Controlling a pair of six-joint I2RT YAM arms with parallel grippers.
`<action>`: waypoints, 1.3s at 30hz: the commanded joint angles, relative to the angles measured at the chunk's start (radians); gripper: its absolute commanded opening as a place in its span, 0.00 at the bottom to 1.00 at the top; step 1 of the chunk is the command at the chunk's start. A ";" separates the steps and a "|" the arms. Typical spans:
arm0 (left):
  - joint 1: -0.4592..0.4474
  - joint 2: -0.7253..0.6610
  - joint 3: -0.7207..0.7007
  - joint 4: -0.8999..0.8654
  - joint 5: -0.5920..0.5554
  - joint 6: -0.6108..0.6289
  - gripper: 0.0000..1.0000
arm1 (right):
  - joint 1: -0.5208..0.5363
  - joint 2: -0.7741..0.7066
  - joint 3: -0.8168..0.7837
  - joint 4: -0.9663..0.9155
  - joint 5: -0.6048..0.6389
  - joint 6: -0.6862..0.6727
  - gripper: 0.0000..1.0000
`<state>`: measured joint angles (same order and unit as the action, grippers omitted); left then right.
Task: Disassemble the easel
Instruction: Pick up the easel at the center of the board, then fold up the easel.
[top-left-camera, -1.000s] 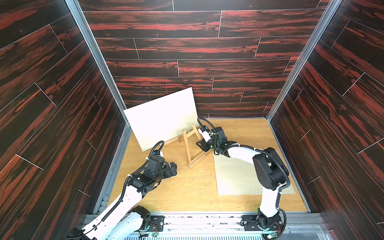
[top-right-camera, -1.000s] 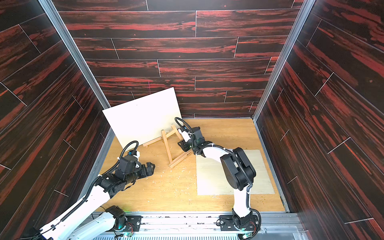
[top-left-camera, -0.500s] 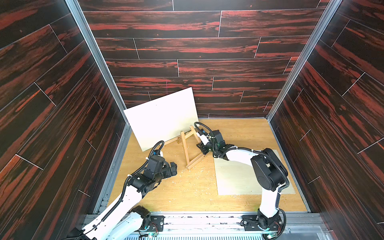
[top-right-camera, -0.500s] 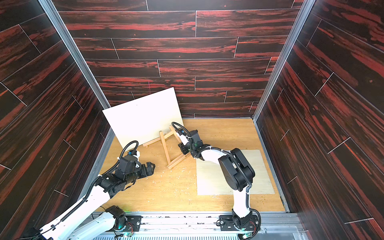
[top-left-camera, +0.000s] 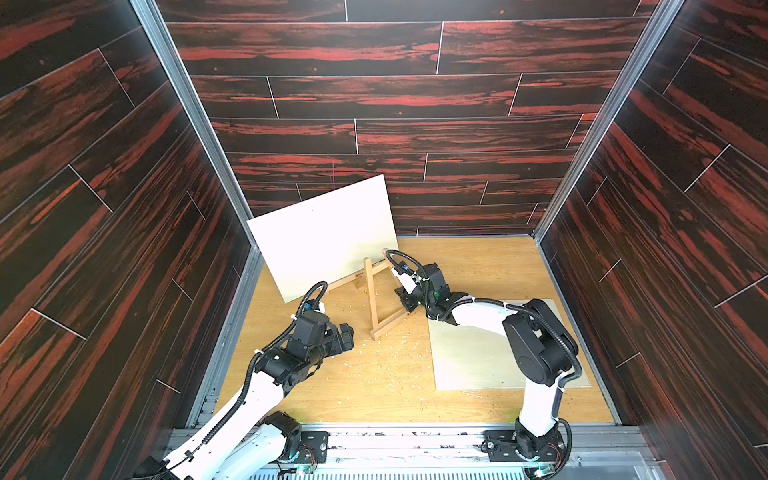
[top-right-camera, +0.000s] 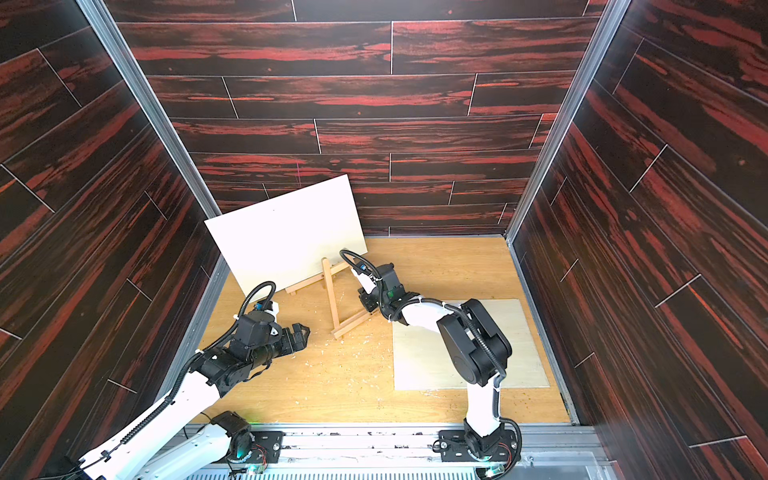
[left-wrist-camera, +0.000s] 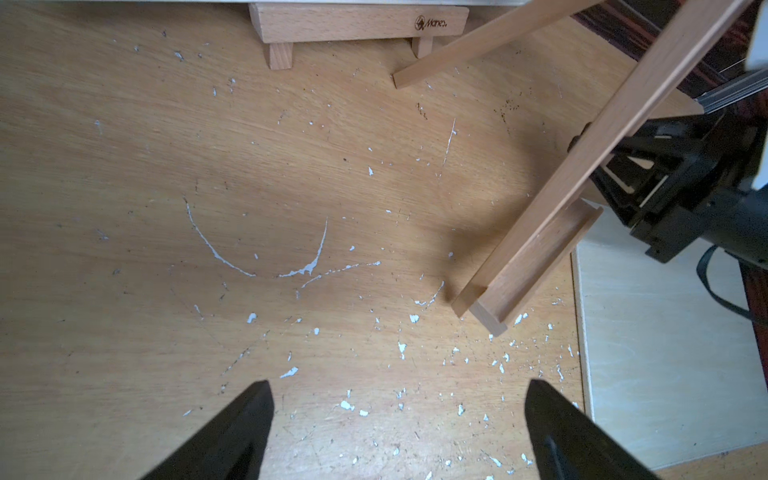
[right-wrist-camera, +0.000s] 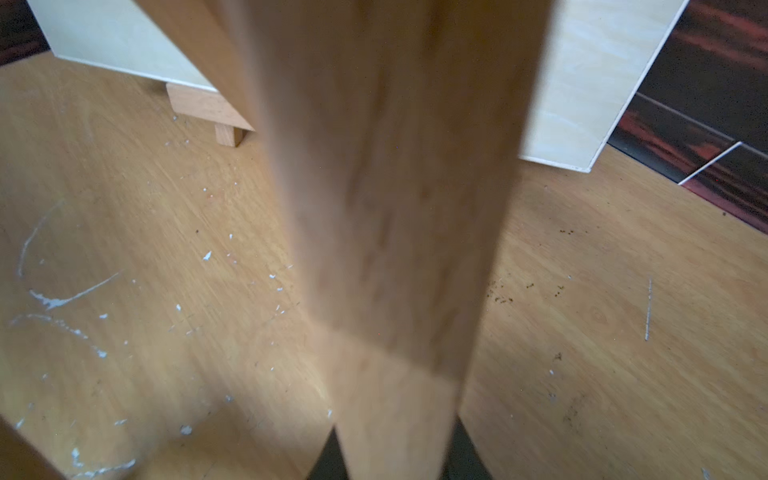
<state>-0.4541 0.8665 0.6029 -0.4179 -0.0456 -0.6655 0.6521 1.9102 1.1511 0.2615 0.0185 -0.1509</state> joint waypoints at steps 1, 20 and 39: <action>0.005 -0.024 -0.018 0.007 -0.024 -0.014 0.98 | 0.019 -0.075 -0.013 0.002 0.018 -0.021 0.20; 0.145 0.072 0.068 0.125 0.110 0.029 0.98 | 0.077 -0.308 -0.078 -0.139 0.084 -0.029 0.13; 0.247 0.439 0.144 0.554 0.607 -0.045 0.64 | 0.136 -0.486 -0.037 -0.362 0.021 0.059 0.13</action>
<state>-0.2111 1.2659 0.7124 0.0051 0.4290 -0.6834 0.7815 1.5009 1.0615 -0.1055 0.0742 -0.1295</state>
